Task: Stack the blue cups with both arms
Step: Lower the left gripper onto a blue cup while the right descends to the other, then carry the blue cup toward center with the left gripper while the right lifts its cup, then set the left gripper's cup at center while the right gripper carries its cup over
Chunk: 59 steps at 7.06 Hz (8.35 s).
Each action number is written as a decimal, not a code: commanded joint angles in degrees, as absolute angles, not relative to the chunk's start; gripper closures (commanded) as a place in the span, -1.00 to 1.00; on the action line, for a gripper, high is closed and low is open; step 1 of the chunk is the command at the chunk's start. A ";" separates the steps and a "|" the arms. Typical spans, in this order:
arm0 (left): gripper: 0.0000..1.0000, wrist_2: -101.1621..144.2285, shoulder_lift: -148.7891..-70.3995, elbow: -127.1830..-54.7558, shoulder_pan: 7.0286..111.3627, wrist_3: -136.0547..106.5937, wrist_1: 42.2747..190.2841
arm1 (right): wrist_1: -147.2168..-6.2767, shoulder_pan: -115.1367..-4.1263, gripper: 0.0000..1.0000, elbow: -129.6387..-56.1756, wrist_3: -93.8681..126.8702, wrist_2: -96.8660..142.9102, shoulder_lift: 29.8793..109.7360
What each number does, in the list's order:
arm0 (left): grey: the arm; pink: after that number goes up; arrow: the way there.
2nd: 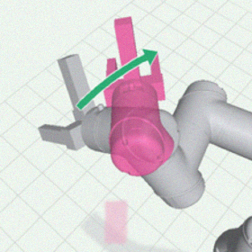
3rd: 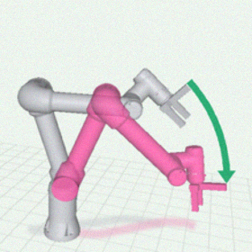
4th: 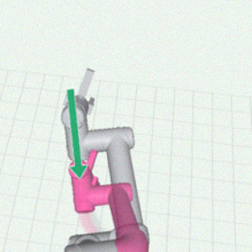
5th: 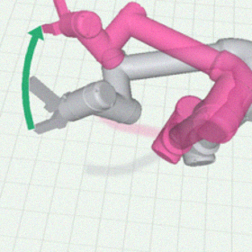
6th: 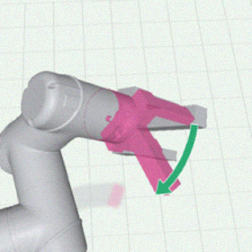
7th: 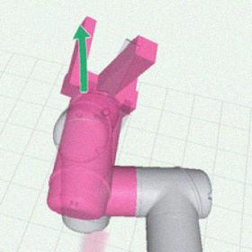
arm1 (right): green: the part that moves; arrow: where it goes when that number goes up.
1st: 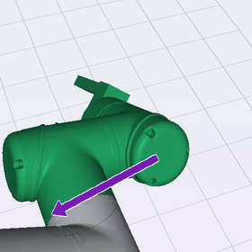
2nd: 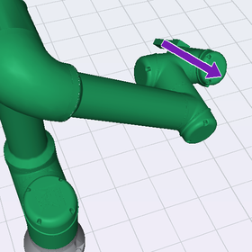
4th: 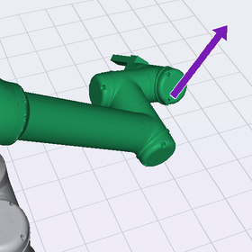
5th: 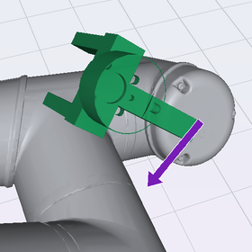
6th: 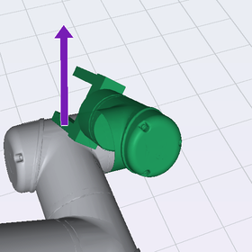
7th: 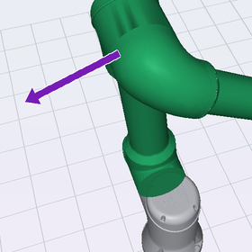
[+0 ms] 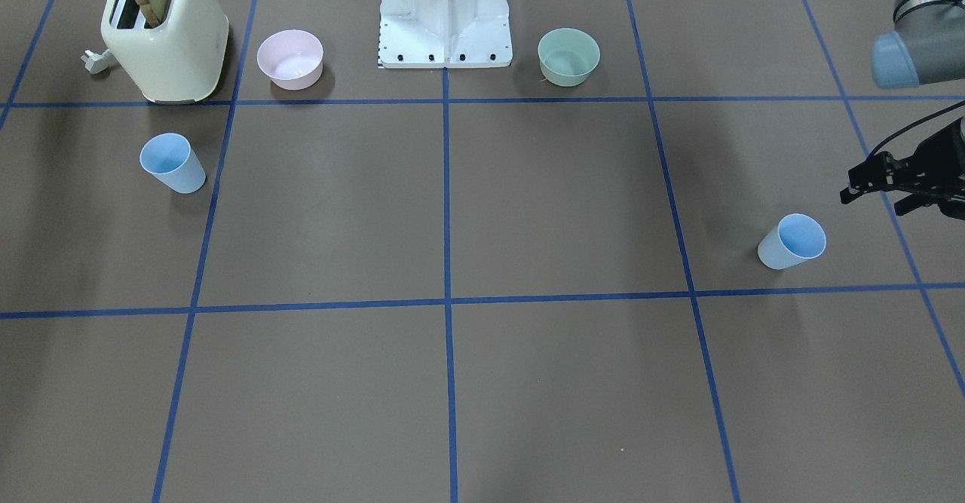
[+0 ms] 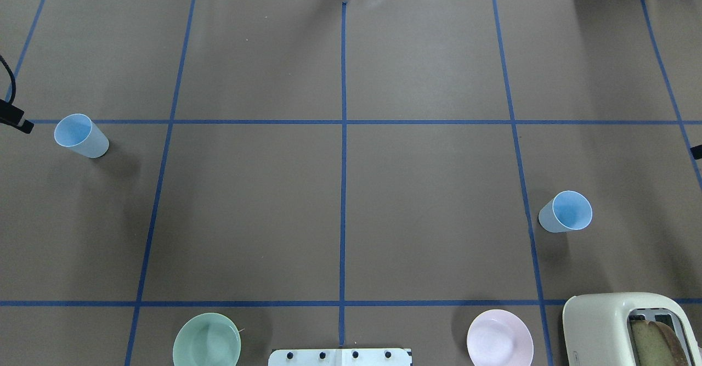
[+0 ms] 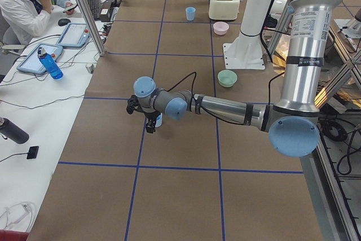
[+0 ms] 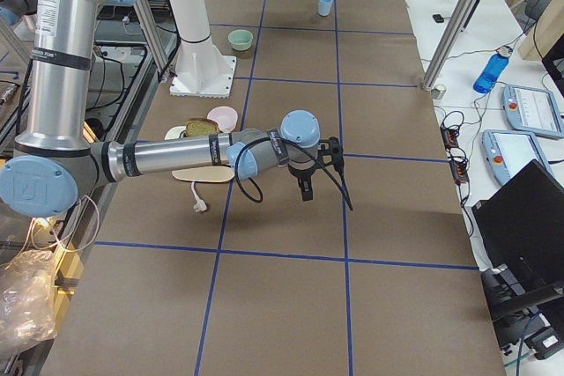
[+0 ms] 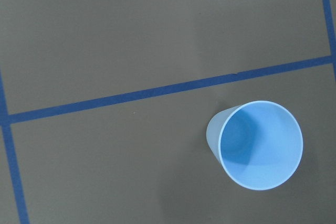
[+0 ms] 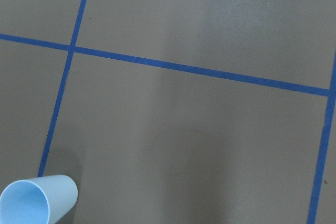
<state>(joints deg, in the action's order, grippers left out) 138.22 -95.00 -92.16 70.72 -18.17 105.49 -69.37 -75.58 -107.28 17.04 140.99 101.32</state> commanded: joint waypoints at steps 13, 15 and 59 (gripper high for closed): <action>1.00 137.99 -101.60 -81.47 64.51 -26.19 113.82 | -55.02 -51.60 -1.00 -110.48 49.57 126.31 102.04; 1.00 137.90 -102.82 -84.52 64.60 -31.24 112.60 | -55.11 -50.11 -1.00 -110.57 52.01 125.69 100.55; -0.96 130.23 -125.26 -91.75 47.34 -63.75 100.57 | -100.37 -40.18 1.00 -102.94 59.91 118.41 50.03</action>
